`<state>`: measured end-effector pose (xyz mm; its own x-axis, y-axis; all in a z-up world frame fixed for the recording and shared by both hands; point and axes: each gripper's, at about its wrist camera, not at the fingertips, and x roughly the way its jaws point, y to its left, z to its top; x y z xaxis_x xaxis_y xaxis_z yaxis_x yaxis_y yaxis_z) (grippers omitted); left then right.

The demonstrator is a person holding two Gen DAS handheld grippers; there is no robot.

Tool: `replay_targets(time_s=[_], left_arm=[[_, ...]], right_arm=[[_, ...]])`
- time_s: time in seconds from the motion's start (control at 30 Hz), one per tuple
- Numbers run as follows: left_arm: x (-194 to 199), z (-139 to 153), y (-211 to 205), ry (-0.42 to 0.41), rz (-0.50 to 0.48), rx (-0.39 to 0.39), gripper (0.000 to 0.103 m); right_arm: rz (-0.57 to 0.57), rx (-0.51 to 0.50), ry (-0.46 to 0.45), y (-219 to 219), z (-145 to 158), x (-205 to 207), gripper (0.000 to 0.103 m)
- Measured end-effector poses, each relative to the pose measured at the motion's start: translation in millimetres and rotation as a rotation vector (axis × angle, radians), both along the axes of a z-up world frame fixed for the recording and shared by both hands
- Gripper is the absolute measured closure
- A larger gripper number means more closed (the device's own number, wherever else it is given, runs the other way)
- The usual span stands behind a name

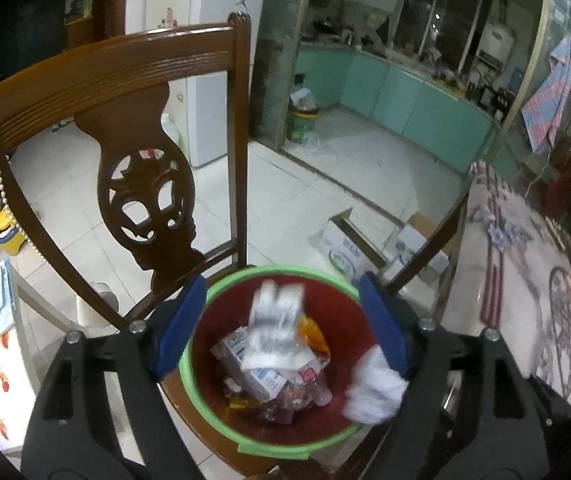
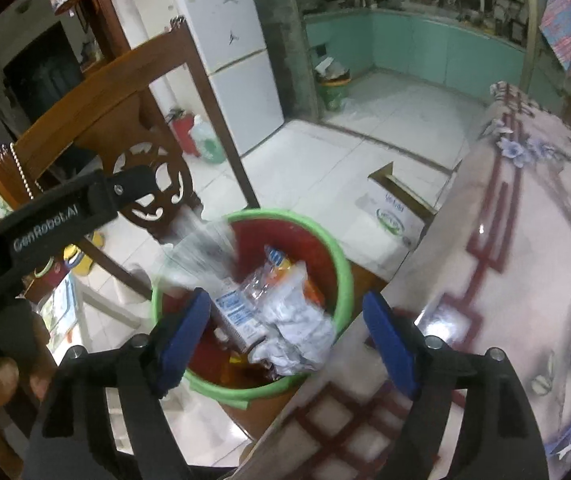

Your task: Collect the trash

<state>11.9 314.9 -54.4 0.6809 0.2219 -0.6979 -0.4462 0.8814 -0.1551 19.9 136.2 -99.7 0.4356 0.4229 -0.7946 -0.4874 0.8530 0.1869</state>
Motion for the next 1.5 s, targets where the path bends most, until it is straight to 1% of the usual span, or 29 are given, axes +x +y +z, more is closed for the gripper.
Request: replay_targets(time_s=[0.1, 0.2, 0.27, 0.3, 0.37, 0.43, 0.47, 0.5, 0.57, 0.63, 0.67, 0.7, 0.77, 0.83, 0.9, 0.97, 1.03, 1.07, 1.1, 1.13, 1.17, 1.2, 1.23, 1.37, 1.43, 1.5], left_arm=[[1.2, 1.9, -4.1, -0.003, -0.007, 0.004, 0.027], [3.7, 4.8, -15.3, -0.015, -0.035, 0.005, 0.026], [6.1, 8.7, -28.2, -0.032, -0.069, 0.004, 0.021], [7.8, 10.5, -34.8, -0.040, -0.084, 0.007, 0.019], [11.1, 16.6, -52.1, -0.055, -0.123, 0.017, 0.017], [15.9, 24.1, -76.6, -0.072, -0.179, 0.025, 0.012], [18.7, 27.7, -89.3, -0.080, -0.207, 0.026, 0.011], [20.9, 30.6, -99.3, -0.088, -0.228, 0.024, 0.009], [25.2, 39.7, -126.7, -0.112, -0.285, 0.015, 0.007], [28.7, 49.7, -153.5, -0.143, -0.340, 0.002, 0.005], [29.2, 53.7, -163.9, -0.156, -0.357, 0.000, 0.005], [29.4, 59.1, -178.3, -0.175, -0.381, -0.003, 0.005], [28.3, 69.6, -208.7, -0.226, -0.430, -0.007, 0.005], [25.6, 76.2, -231.1, -0.270, -0.463, -0.002, 0.005], [20.9, 82.6, -255.8, -0.324, -0.501, 0.015, 0.005], [15.3, 87.6, -277.7, -0.375, -0.514, 0.054, 0.005], [12.6, 90.2, -292.9, -0.386, -0.495, 0.111, 0.005], [11.9, 89.5, -299.8, -0.381, -0.470, 0.143, 0.005], [11.4, 87.9, -303.4, -0.378, -0.448, 0.166, 0.005], [9.7, 85.8, -306.7, -0.380, -0.419, 0.197, 0.005], [7.8, 82.1, -308.6, -0.385, -0.385, 0.224, 0.005], [6.5, 81.0, -308.2, -0.383, -0.368, 0.232, 0.005], [7.6, 79.6, -307.2, -0.374, -0.359, 0.230, 0.005], [13.4, 74.7, -297.4, -0.316, -0.400, 0.161, 0.005], [13.9, 72.8, -295.5, -0.302, -0.397, 0.149, 0.005], [12.9, 71.5, -295.8, -0.295, -0.402, 0.153, 0.005]], right_arm=[[-0.027, 0.002, 0.007, -17.5, 1.9, -0.5, 0.026], [-0.077, 0.004, -0.002, -49.5, 9.0, -5.5, 0.026], [-0.122, -0.005, -0.034, -79.4, 19.4, -9.8, 0.025], [-0.142, -0.012, -0.052, -92.6, 24.6, -12.1, 0.022], [-0.194, -0.026, -0.097, -127.2, 37.8, -17.9, 0.019], [-0.238, -0.039, -0.133, -153.8, 49.7, -24.4, 0.016], [-0.263, -0.044, -0.154, -168.9, 56.3, -29.0, 0.015], [-0.296, -0.050, -0.185, -188.5, 65.0, -34.1, 0.015], [-0.349, -0.061, -0.233, -213.7, 79.0, -41.5, 0.013], [-0.408, -0.045, -0.301, -244.6, 100.5, -50.9, 0.007], [-0.424, -0.037, -0.326, -254.7, 107.7, -54.4, 0.007], [-0.448, -0.025, -0.371, -268.8, 121.2, -60.7, 0.007], [-0.465, -0.022, -0.430, -284.9, 137.7, -68.0, 0.007], [-0.464, -0.041, -0.499, -296.3, 155.0, -77.8, 0.007], [-0.466, -0.069, -0.598, -307.9, 169.0, -90.7, 0.007], [-0.497, -0.087, -0.684, -317.3, 173.8, -100.8, 0.007], [-0.535, -0.095, -0.740, -323.3, 171.7, -104.6, 0.007], [-0.546, -0.093, -0.759, -326.2, 168.7, -106.1, 0.007], [-0.560, -0.087, -0.767, -328.5, 164.1, -106.2, 0.007], [-0.594, -0.083, -0.735, -331.3, 159.3, -102.7, 0.007], [-0.594, -0.073, -0.711, -332.8, 157.5, -99.1, 0.007], [-0.589, -0.061, -0.682, -334.3, 155.4, -95.0, 0.007], [-0.593, -0.060, -0.650, -336.1, 152.6, -89.4, 0.007], [-0.639, -0.082, -0.627, -336.3, 143.8, -87.7, 0.007], [-0.661, -0.091, -0.618, -338.5, 140.4, -86.0, 0.007], [-0.684, -0.089, -0.601, -342.1, 137.5, -83.5, 0.007]])
